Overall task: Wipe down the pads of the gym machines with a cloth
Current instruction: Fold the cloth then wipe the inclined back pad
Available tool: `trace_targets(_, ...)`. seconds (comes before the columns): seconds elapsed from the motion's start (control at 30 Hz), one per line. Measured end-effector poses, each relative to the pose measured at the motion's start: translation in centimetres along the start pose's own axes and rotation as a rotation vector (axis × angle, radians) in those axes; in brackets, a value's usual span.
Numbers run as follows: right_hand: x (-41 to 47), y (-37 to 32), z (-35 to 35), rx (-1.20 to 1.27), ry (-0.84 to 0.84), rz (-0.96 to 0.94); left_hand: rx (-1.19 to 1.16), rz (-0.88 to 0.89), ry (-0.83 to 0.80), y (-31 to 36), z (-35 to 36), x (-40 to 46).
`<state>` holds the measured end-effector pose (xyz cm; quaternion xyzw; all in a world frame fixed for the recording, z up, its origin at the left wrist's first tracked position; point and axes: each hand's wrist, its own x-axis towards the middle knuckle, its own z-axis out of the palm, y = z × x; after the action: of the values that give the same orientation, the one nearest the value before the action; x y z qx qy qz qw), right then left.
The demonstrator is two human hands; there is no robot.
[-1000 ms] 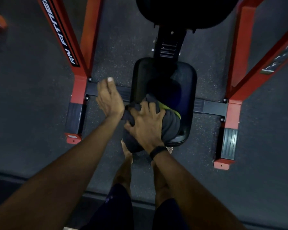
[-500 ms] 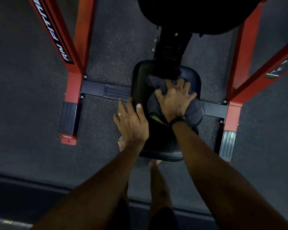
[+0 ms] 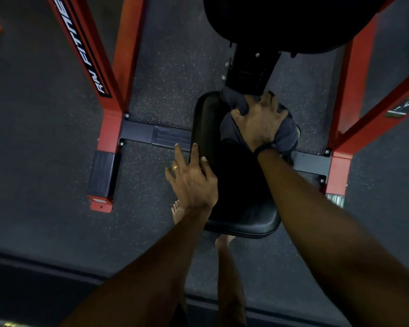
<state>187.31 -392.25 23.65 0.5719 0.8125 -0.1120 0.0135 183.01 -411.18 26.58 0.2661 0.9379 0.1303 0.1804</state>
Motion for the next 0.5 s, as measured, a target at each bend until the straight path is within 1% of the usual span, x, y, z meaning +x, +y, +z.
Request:
trace_targets(0.07, -4.9, 0.3, -1.5, 0.014, 0.020, 0.010, 0.009, -0.007, 0.007, -0.1, 0.0, 0.0)
trace_targets(0.2, -15.7, 1.7, -4.1, 0.026, -0.019, 0.028, -0.007, -0.003, 0.003, 0.0, 0.0, -0.1)
trace_targets(0.27, -19.1, 2.2, -4.4, 0.059, -0.015, 0.053, -0.001, 0.006, -0.012, -0.1, -0.1, -0.1)
trace_targets(0.33, -20.1, 2.4, -4.1, 0.075, 0.013, 0.057, 0.008, 0.006, -0.020, -0.2, 0.0, -0.1)
trace_targets(0.43, -18.2, 2.7, -3.8, 0.086, 0.023, 0.048, 0.006, 0.001, -0.002, 0.0, 0.0, 0.0)
trace_targets(0.5, -16.7, 2.7, -3.6, 0.077, 0.012, 0.027, 0.005, 0.008, -0.019, -0.1, 0.0, 0.0)
